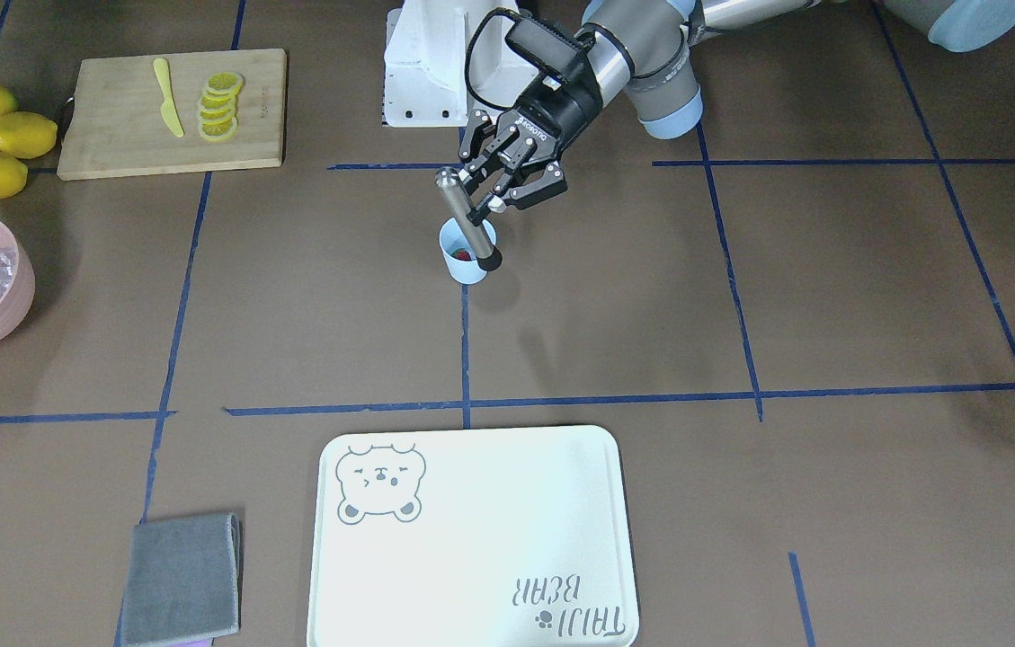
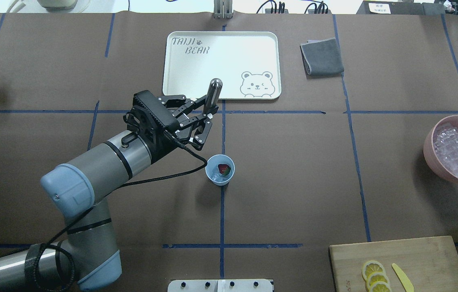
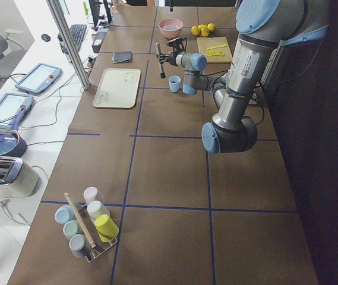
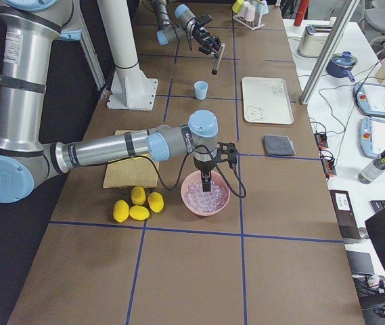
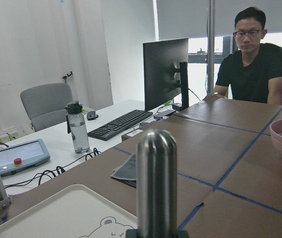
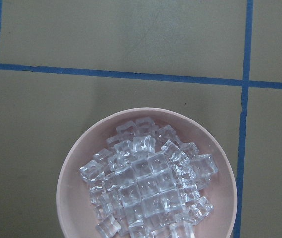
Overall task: Mash ice and strawberries in cup
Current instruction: 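Lift the muddler out of the cup and draw the left arm back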
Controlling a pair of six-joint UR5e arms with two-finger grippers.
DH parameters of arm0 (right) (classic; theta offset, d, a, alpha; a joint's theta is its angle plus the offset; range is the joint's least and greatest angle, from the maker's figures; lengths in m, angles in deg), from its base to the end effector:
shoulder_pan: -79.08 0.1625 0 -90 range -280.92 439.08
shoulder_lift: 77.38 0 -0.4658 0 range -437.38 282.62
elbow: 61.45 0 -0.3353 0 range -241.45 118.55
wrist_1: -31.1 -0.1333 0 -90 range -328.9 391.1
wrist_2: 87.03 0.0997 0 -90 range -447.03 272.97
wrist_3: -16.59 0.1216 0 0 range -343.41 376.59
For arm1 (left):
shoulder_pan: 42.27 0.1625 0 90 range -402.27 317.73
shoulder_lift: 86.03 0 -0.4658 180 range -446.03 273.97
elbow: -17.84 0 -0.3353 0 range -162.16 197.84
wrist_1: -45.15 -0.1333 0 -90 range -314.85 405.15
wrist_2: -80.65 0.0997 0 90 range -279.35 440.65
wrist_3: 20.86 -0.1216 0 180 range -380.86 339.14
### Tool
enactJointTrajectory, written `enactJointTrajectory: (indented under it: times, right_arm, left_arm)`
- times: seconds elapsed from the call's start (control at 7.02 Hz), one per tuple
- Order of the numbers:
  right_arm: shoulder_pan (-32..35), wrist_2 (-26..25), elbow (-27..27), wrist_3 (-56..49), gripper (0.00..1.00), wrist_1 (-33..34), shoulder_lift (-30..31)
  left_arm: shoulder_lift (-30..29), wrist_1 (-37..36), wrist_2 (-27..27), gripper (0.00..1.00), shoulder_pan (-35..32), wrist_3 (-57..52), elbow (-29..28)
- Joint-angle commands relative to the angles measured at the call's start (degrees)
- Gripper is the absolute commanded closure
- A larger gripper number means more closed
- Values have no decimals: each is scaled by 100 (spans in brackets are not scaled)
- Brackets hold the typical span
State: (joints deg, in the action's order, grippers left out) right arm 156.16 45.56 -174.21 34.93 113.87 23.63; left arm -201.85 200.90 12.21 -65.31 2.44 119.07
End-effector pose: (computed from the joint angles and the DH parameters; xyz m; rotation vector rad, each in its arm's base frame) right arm -0.0314 -0.3649 0.6037 0.1057 -0.7938 -0.0336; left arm 0.4445 -0.3824 0.2575 1.4337 1.0604 0.2117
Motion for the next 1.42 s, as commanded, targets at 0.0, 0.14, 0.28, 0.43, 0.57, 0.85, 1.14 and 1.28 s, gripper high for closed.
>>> enactJointTrajectory:
  times: [0.0,0.14,0.28,0.43,0.57,0.85,1.14,1.28]
  right_arm:
    - [69,-23,43,-155,1,2,15]
    - [261,21,209,-513,1,11,-2]
    - [420,30,272,-725,1,28,6]
    - [578,30,368,-823,1,20,6]
    - [719,30,560,-1224,1,28,6]
    - [826,30,650,-1360,1,20,15]
    - [843,30,659,-1369,1,11,33]
    - [843,39,650,-1369,1,11,41]
  left_arm:
    - [724,-778,-142,100,-365,517,159]
    - [971,-1297,-482,100,-733,527,160]
    - [1243,-1746,-1173,100,-1251,527,160]
    - [1559,-2237,-2146,100,-1987,535,151]
    - [1762,-2947,-3017,100,-2655,544,142]
    - [1835,-4703,-4225,100,-3711,483,107]
    - [2123,-6007,-4694,100,-4111,474,107]
    - [2325,-6222,-4818,100,-4208,474,-41]
